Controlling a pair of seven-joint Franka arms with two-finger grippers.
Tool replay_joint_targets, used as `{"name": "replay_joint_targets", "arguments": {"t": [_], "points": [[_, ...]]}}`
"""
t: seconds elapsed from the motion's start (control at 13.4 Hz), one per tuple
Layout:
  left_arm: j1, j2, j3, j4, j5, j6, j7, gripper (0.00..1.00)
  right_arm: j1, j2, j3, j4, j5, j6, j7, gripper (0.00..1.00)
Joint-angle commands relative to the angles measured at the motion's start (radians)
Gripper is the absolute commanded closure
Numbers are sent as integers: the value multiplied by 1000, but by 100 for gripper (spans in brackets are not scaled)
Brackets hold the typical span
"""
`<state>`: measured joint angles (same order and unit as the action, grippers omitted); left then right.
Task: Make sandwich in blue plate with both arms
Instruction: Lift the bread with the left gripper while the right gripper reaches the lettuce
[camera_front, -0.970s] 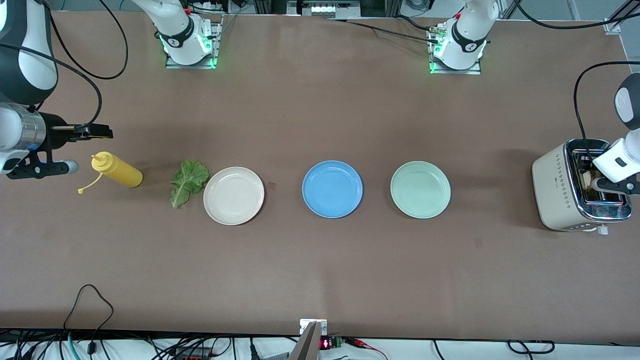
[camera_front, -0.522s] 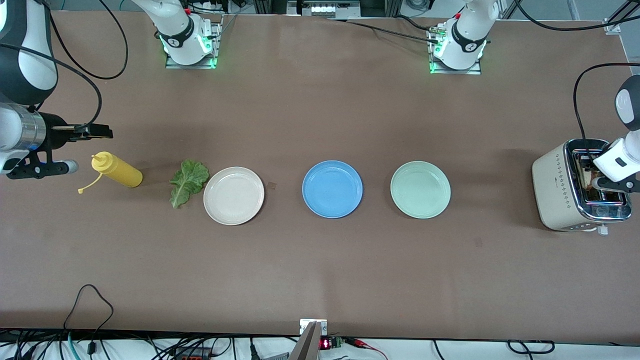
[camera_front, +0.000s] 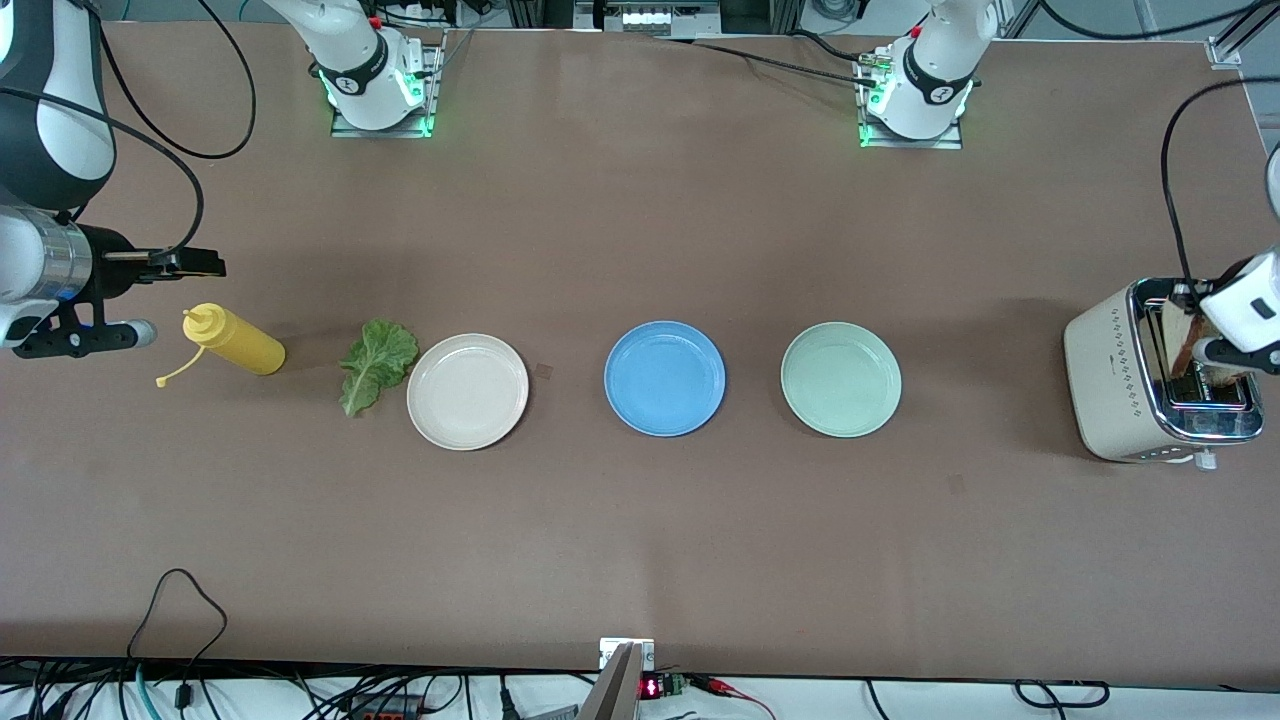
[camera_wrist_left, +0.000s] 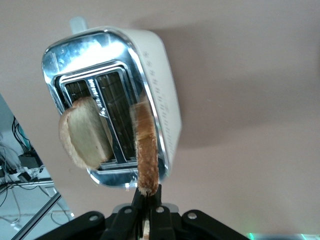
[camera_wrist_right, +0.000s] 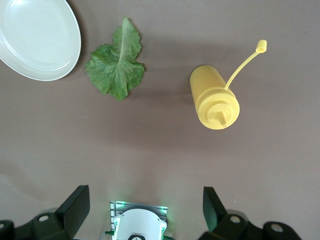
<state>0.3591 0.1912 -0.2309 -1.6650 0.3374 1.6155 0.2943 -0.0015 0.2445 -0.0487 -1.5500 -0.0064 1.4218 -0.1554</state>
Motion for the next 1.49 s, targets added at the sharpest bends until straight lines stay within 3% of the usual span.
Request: {"name": "replay_joint_targets", "arguments": {"t": [0.0, 0.15, 0.3, 0.45, 0.67, 1.12, 1.42], "points": [[3, 4, -109, 114, 2, -159, -46, 98, -5, 4, 4, 8, 0, -11, 8, 0], [1, 7, -224, 122, -35, -288, -96, 99, -8, 9, 4, 8, 0, -11, 8, 0], [-6, 20, -292, 119, -116, -315, -190, 99, -8, 6, 4, 13, 3, -11, 8, 0], [-46, 63, -314, 117, -220, -328, -253, 99, -5, 8, 4, 18, 32, 8, 10, 0], [-92, 118, -314, 120, -465, -306, -332, 99, 26, 50, 4, -22, 54, 127, 11, 0], [-198, 325, -315, 105, -913, 10, -316, 100, 98, 48, 6, -287, 54, 493, 181, 0], [-285, 470, -315, 105, -1058, 268, -119, 100, 130, 45, 6, -479, 52, 771, 255, 0]]}}
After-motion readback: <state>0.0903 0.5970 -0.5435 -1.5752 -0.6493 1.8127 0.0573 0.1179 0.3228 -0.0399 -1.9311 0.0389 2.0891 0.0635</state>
